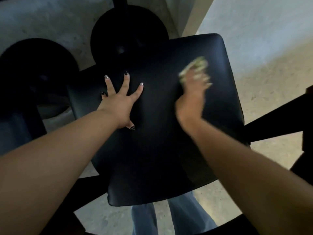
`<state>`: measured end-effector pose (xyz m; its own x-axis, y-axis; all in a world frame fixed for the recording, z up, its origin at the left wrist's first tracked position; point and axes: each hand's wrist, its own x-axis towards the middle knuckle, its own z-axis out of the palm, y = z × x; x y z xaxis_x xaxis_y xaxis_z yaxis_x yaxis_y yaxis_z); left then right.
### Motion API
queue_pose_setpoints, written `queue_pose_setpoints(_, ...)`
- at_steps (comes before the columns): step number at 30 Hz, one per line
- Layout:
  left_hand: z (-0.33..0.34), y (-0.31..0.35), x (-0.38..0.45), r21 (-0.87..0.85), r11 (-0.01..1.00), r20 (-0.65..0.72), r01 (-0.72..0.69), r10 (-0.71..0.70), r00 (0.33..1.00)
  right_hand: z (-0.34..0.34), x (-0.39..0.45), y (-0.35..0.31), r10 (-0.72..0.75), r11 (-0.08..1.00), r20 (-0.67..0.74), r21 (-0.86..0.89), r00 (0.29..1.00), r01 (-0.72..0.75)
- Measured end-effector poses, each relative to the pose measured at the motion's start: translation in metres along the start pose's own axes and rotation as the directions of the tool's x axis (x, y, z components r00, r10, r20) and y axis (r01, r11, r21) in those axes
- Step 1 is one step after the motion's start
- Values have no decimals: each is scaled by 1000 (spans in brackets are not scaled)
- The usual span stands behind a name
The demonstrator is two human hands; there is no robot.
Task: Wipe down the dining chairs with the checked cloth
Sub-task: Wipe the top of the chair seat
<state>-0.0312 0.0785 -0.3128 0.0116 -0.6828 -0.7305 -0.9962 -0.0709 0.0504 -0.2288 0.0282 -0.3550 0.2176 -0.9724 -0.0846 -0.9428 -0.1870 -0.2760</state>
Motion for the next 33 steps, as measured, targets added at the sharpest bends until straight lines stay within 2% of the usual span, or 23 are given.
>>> queue_pose_setpoints(1, 1, 0, 1, -15, 1000, -10, -5, 5, 1000, 16, -26, -19, -279, 952, 40, -122, 959, 282)
queue_pose_setpoints(2, 1, -1, 2, -31, 999, -18, -9, 9, 1000, 25, -49, -31, -490, 835, 146, -202, 859, 511)
queue_pose_setpoints(3, 2, -3, 2, -49, 999, -19, -9, 8, 1000, 27, -63, -33, -608, 728, 296, -161, 736, 666)
queue_pose_setpoints(4, 2, -4, 2, -61, 998, -18, -6, 5, 1000, 24, -62, -27, -729, 581, 395, -76, 560, 810)
queue_pose_setpoints(5, 2, -5, 2, -60, 998, -16, -9, 8, 1000, 14, -51, -15, -781, 495, 421, -33, 461, 868)
queue_pose_setpoints(6, 1, -6, 2, -58, 998, -15, -14, 13, 1000, 7, -35, 0, -801, 454, 424, -31, 423, 890)
queue_pose_setpoints(7, 1, -6, 2, -58, 998, -12, -14, 13, 1000, -3, -17, 18, -795, 470, 419, -33, 439, 882)
queue_pose_setpoints(9, 1, -5, 2, -48, 999, -8, -9, 8, 1000, -22, 17, 45, -679, 667, 418, 8, 603, 745)
queue_pose_setpoints(11, 1, -5, 0, -45, 999, 1, -2, 2, 1000, -37, 28, 57, -535, 809, 406, -6, 741, 587)
queue_pose_setpoints(13, -4, -6, -3, -65, 998, 23, 9, -7, 1000, -49, 26, 47, -427, 898, 409, 82, 807, 433)
queue_pose_setpoints(15, -14, -6, -9, -178, 984, 37, 22, -15, 999, -69, 22, 21, -279, 939, 432, 308, 858, 151)
queue_pose_setpoints(17, -27, -2, -22, -476, 879, -23, 20, -35, 999, -93, 20, -1, -175, 875, 479, 476, 860, -87)
queue_pose_setpoints(19, -37, 7, -40, -746, 660, -164, -90, -51, 985, -116, 15, -13, -163, 796, 527, 570, 834, -205)
queue_pose_setpoints(21, -45, 22, -62, -811, 539, -293, -227, -39, 955, -140, 12, -20, -193, 747, 583, 609, 789, -267)
queue_pose_setpoints(23, -54, 38, -82, -858, 420, -343, -295, -41, 939, -162, 11, -22, -253, 699, 663, 629, 705, -340)
queue_pose_setpoints(26, -69, 55, -101, -927, 187, -339, -326, -46, 940, -190, 11, -19, -351, 678, 730, 630, 587, -378)
queue_pose_setpoints(28, -76, 64, -104, -945, 149, -298, -292, -15, 955, -205, 8, -15, -365, 720, 741, 608, 563, -333)
queue_pose_setpoints(29, -77, 70, -102, -948, 171, -273, -269, -5, 962, -213, 9, -12, -362, 788, 724, 574, 586, -222)
queue_pose_setpoints(31, -78, 83, -96, -934, 275, -244, -228, -27, 969, -226, 13, -3, -369, 910, 638, 395, 676, 124)
queue_pose_setpoints(32, -79, 90, -91, -914, 346, -250, -211, -70, 966, -232, 16, 2, -383, 923, 573, 270, 725, 274)
queue_pose_setpoints(33, -79, 97, -84, -889, 417, -266, -192, -127, 956, -239, 19, 9, -367, 928, 523, 141, 769, 346)
